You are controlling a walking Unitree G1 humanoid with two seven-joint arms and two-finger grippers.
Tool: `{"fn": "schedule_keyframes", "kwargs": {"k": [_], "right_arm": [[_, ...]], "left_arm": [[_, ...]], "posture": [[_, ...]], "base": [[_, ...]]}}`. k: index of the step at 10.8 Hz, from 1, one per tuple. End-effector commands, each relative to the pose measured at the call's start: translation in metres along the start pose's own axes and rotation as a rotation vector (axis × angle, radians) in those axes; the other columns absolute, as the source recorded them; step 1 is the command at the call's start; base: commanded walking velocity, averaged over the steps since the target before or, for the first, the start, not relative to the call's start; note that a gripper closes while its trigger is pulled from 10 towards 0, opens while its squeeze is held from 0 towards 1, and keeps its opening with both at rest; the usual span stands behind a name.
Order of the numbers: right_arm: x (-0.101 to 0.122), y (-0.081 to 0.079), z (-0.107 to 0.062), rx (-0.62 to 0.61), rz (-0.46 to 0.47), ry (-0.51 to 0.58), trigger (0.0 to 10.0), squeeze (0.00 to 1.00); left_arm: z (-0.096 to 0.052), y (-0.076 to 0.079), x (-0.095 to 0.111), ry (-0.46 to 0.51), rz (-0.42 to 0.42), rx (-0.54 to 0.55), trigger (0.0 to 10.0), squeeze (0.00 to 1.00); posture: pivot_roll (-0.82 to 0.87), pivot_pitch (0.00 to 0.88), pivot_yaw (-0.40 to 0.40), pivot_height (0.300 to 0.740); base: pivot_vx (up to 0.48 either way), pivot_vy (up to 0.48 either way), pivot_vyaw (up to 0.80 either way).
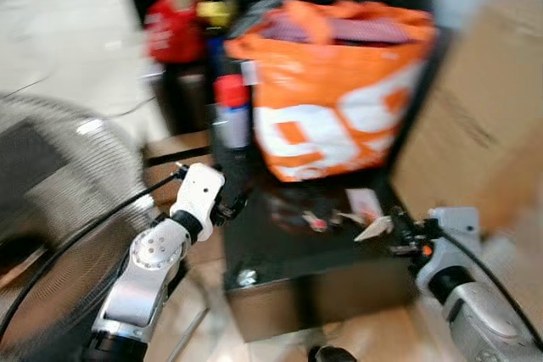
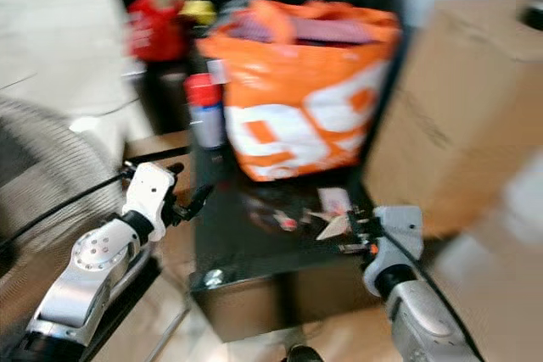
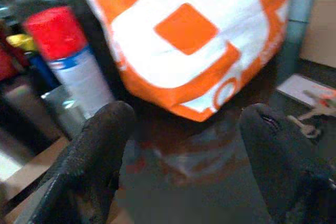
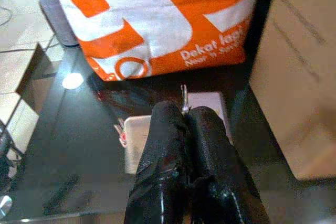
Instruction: Hang keys on a hook
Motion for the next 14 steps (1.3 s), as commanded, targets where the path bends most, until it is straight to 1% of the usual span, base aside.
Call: {"fn": "schedule_keyframes", "kwargs": {"k": [1,2,4,5,7,8,10,12,14], "right_arm": [[-0.004,0.005,0.001,-0.032,-0.022,-0.025,10.0,0.00],[-0.004,0.011,0.001,-0.077,-0.021,-0.025,10.0,0.00],[-0.003,0.022,0.004,-0.181,-0.008,-0.010,10.0,0.00],[-0.004,0.022,0.005,-0.203,-0.023,-0.007,10.0,0.00],[-0.003,0.018,0.009,-0.200,-0.033,0.007,10.0,0.00],[-0.002,0.019,0.009,-0.206,-0.038,0.010,10.0,0.00],[-0.003,0.021,0.009,-0.220,-0.052,0.004,10.0,0.00],[-0.003,0.022,0.009,-0.224,-0.065,0.010,10.0,0.00],[-0.003,0.023,0.009,-0.223,-0.071,0.016,10.0,0.00]], "left_arm": [[0.000,0.003,-0.005,-0.022,0.034,-0.040,10.0,0.00],[0.001,0.005,-0.008,-0.025,0.044,-0.072,10.0,0.00],[0.004,0.003,-0.005,-0.008,0.030,-0.040,10.0,0.00],[0.007,0.002,-0.003,-0.001,0.021,-0.029,10.0,0.00],[0.009,0.004,-0.003,0.002,0.008,-0.028,10.0,0.00],[0.010,0.005,-0.002,0.004,0.005,-0.026,10.0,0.00],[0.011,0.005,0.000,0.013,0.003,-0.016,10.0,0.00],[0.012,0.007,0.001,0.019,0.008,-0.017,10.0,0.00],[0.013,0.007,0.001,0.021,0.008,-0.017,10.0,0.00]], "posture": [[-0.19,0.000,0.075,0.740],[-0.19,0.000,0.076,0.740],[-0.20,0.000,0.078,0.740],[-0.20,0.000,0.080,0.740],[-0.21,0.000,0.081,0.740],[-0.21,0.000,0.077,0.740],[-0.21,0.000,0.074,0.740],[-0.21,0.000,0.071,0.740],[-0.21,0.000,0.069,0.740]], "base": [[0.000,0.000,0.00],[0.000,0.000,0.00],[0.000,0.000,-0.80],[0.000,0.000,-0.80],[0.000,0.000,0.00],[0.000,0.000,0.00],[0.000,0.000,-0.80],[0.000,-0.311,-0.63],[0.000,-0.352,0.00]]}}
Point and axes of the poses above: a point about 5 cm out from each wrist's last joint towards the gripper, its own z axis pointing out of the wrist towards the gripper, its own x axis along the axis of the wrist's last joint, y = z × x, the point moved 1 cm from there along z, pointing out of the wrist towards the gripper, and after that the axes turned 12 degrees about z, right-handed, at the moved point
